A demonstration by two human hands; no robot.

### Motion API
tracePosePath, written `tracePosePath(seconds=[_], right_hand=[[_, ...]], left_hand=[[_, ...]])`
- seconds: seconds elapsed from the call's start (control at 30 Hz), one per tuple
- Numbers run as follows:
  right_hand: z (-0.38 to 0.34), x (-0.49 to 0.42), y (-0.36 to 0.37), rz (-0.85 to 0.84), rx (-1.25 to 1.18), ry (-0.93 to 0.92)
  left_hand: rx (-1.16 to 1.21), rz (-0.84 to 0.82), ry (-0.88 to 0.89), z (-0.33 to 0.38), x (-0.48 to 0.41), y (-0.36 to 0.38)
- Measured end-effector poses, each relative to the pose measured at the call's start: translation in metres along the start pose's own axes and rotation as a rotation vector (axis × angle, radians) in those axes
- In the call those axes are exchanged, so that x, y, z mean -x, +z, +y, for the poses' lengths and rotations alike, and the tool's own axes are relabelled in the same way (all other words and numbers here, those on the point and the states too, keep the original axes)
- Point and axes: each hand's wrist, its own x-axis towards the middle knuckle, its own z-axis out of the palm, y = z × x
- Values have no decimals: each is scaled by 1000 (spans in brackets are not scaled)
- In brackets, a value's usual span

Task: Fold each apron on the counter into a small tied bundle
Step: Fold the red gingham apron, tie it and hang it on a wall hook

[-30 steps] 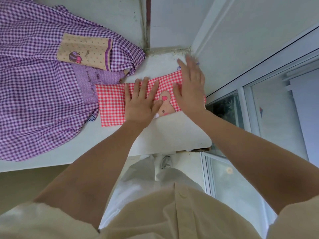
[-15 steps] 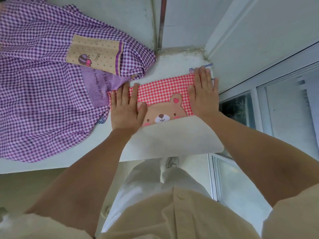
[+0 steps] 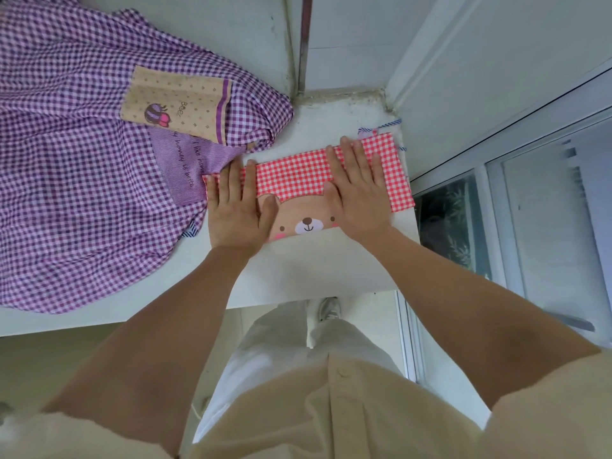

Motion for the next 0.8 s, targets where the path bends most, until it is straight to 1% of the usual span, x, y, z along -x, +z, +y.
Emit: tracePosePath(seconds=[0.07, 0.13, 0.17, 0.2, 0.23, 0.33, 0.37, 0.4, 0.47, 0.53, 0.6, 0.63, 0.67, 0.7, 0.77, 0.8], right_hand=[[1, 0, 0, -6, -15, 27], [2, -1, 1, -13, -11, 21], [3, -2, 2, -10, -12, 18], [3, -2, 2, -10, -20, 19], [4, -2, 2, -3, -36, 17], [6, -3, -1, -25, -85, -17], [9, -3, -3, -36, -105, -36], [12, -2, -7, -44, -142, -47], [14, 0, -16, -27, -304, -34], [17, 10, -31, 62, -476, 73], [16, 23, -44, 197, -526, 206], [15, 32, -48, 229, -541, 296], [13, 40, -52, 207, -572, 404], [11, 47, -54, 118, -616, 511], [7, 55, -59, -134, -728, 682], [6, 57, -60, -250, -860, 770]], left_hand=[[12, 37, 35, 4, -5, -7], [82, 68, 194, 11, -17, -17], [117, 63, 287, 17, -26, -21], [131, 32, 343, 24, -34, -25], [129, -24, 342, 32, -42, -30], [32, -221, 164, 52, -60, -35], [-22, -267, 134, 57, -63, -36], [-69, -299, 133, 61, -65, -37], [-120, -333, 142, 64, -68, -41], [-136, -357, 138, 66, -67, -43], [-122, -368, 100, 67, -64, -43], [-104, -369, 65, 67, -60, -42], [-72, -352, 30, 66, -57, -38], [-36, -333, -3, 65, -53, -35], [64, -287, -25, 63, -45, -31], [134, -270, -30, 62, -40, -30]])
